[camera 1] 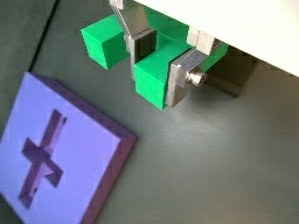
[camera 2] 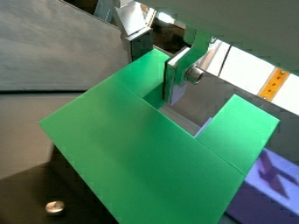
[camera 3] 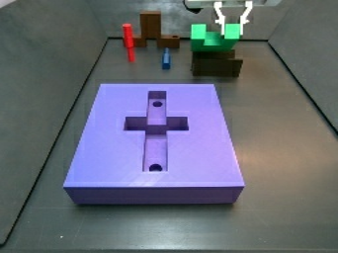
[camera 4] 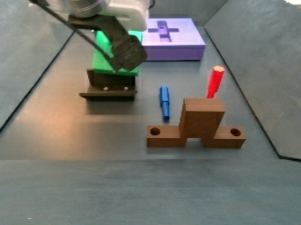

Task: Pick up the green object. Move up. Place the green object on the fixture. Regrasp the green object. Move to above the board. Insert the green object.
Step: Place the green object on the fixture.

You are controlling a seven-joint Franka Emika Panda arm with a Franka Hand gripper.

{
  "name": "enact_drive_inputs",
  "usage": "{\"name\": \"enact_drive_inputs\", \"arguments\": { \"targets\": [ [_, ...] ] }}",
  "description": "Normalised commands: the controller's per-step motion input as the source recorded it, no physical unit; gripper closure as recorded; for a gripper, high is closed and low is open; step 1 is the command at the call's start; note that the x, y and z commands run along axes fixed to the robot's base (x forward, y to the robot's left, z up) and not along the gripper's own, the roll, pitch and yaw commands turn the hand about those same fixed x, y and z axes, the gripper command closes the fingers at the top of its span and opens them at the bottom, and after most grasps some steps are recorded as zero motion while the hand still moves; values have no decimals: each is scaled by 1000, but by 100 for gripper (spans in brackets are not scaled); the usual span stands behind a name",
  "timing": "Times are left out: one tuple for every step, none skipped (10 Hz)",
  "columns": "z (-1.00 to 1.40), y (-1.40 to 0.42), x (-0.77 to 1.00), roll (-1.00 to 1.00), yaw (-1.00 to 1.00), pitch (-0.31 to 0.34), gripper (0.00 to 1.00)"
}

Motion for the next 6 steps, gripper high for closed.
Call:
{"name": "enact_drive_inputs", "arguments": {
  "targets": [
    [-349,291,254,69,-66,0,100],
    [-383,269,163,20,0,0,100],
    [-363,149,74,0,0,0,100],
    [-286,43,0,-77,0,-34,100],
    [-223,69,0,-246,0,-111,100],
    [-186,109,46,-251,0,-103,100]
  ]
}}
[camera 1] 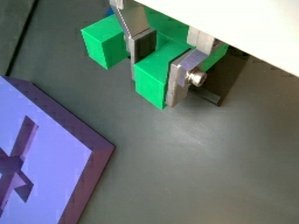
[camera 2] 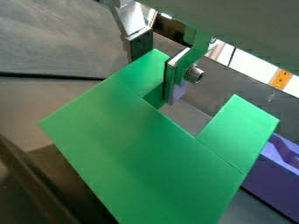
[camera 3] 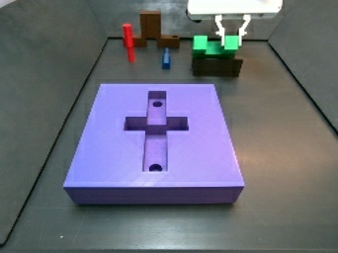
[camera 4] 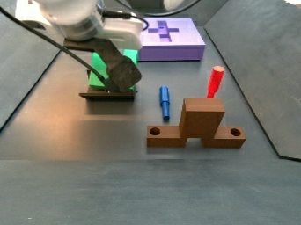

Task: Pick up the green object. Move up. Place the green object on the fixture. Regrasp the green object. Move to above the board. Insert the green object.
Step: Place the green object on the fixture.

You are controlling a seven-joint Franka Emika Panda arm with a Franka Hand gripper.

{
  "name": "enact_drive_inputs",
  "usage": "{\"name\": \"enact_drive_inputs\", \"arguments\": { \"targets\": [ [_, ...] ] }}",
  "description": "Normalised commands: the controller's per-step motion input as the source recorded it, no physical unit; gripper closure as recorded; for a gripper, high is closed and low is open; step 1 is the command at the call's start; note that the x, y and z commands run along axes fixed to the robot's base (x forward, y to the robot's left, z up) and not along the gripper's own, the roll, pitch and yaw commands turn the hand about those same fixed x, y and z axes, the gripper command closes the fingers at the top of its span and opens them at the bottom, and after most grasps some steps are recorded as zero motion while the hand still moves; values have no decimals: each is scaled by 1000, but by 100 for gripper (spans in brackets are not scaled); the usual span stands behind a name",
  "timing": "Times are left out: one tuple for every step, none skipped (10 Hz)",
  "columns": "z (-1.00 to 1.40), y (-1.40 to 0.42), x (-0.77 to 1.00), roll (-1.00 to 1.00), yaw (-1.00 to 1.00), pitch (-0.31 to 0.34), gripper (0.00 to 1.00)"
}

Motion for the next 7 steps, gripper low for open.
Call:
{"name": "enact_drive_inputs", "arguments": {
  "targets": [
    [-160,163,283,-180,0,-3,100],
    [-154,191,426,-94,0,0,100],
    [-229,149,311,-29,0,0,100],
    [-217,46,271,0,0,0,100],
    [-214,0,240,11,0,89,100],
    [-120,3,177,20,0,120,100],
    [0,0,0,0,0,0,100]
  ]
}}
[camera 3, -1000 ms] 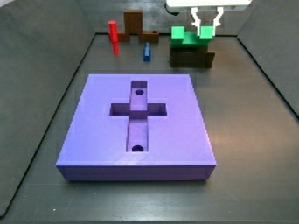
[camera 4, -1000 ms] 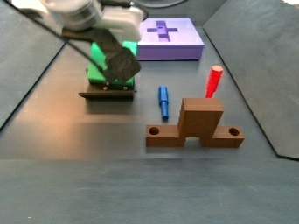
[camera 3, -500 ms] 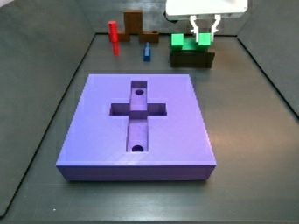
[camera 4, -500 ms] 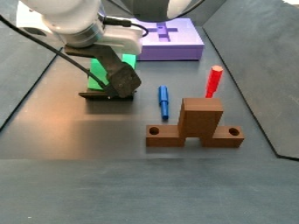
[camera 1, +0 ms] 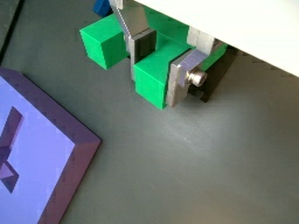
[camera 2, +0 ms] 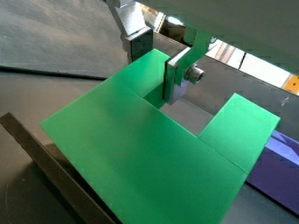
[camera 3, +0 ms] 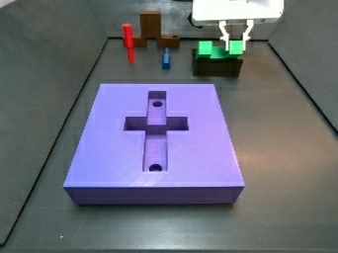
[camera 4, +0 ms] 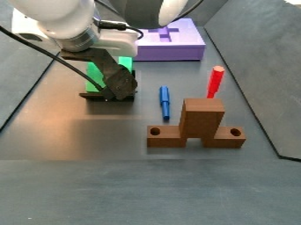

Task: Pick up the green object. Move up. Place the green object on the fixture. Regrasp the green object. Move to above the board. Insert the green object.
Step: Place the green object on the fixture, then regrasp the green object.

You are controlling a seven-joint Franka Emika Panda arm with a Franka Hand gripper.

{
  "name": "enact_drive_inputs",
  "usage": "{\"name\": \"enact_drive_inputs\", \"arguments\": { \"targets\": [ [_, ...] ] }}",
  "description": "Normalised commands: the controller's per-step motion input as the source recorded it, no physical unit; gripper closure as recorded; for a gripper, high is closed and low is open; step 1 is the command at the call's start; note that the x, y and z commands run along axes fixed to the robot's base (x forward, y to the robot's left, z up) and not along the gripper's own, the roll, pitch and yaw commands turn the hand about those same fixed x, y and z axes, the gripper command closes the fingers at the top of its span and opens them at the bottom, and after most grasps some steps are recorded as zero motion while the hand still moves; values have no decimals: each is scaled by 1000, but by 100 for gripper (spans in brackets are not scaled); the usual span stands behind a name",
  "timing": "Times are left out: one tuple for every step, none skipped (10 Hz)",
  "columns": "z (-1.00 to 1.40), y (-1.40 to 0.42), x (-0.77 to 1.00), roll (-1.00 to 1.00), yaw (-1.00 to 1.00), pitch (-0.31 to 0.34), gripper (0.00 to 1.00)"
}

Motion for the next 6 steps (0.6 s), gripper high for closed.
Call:
{"name": "enact_drive_inputs", "arguments": {
  "targets": [
    [0,0,0,0,0,0,0],
    [666,-214,-140,920,0,-46,0],
    [646,-243,-111,1000,0,-83,0],
    [523,-240,-86,1000,0,-66,0],
    [414,-220,-71,1000,0,-57,0],
    [357,-200,0,1000,0,-131,0]
  ]
}}
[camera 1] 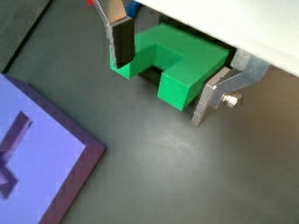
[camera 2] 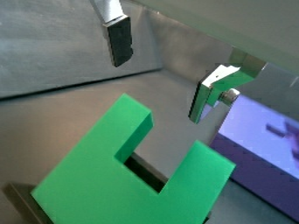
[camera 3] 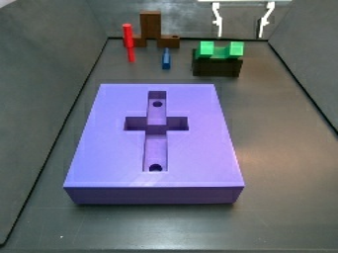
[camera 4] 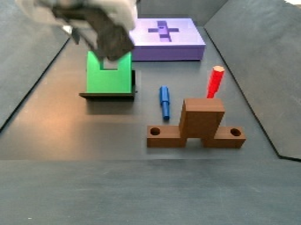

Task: Pick up the green object. Move up. Place the green object on the fixture. Regrasp the green object. Move to above the board. Insert the green object.
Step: Regrasp the green object.

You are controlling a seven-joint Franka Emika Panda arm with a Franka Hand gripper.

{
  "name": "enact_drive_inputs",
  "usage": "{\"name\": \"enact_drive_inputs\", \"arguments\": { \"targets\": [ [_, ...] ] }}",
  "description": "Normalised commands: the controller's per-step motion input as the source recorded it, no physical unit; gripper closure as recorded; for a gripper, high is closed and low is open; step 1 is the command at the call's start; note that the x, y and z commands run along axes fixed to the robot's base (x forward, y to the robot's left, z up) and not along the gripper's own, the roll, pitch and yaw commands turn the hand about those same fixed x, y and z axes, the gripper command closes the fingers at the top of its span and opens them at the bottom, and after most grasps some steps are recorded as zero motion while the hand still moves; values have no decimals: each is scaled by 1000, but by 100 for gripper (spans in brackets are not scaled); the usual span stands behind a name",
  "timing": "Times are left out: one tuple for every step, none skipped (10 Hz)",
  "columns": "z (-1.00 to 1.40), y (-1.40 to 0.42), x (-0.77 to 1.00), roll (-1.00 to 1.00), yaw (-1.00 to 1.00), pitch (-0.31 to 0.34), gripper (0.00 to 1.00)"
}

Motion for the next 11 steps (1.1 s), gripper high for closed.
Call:
{"name": "enact_drive_inputs", "arguments": {
  "targets": [
    [291,-151,0,1000,0,-226,0],
    [157,-91,0,1000,0,-231,0],
    [57,-20,0,1000,0,-246,0],
    [43,0,29,1000,11,-214,0],
    [37,0,20,1000,31,-186,0],
    [26,0,6,1000,43,-166,0],
    [23,0,23,1000,66,-143,0],
    [9,0,3,1000,114,-100,0],
    [0,0,0,1000,171,-100,0],
    [0,0,0,1000,200,-140,0],
    [0,-3,0,1000,214,-134,0]
  ]
}}
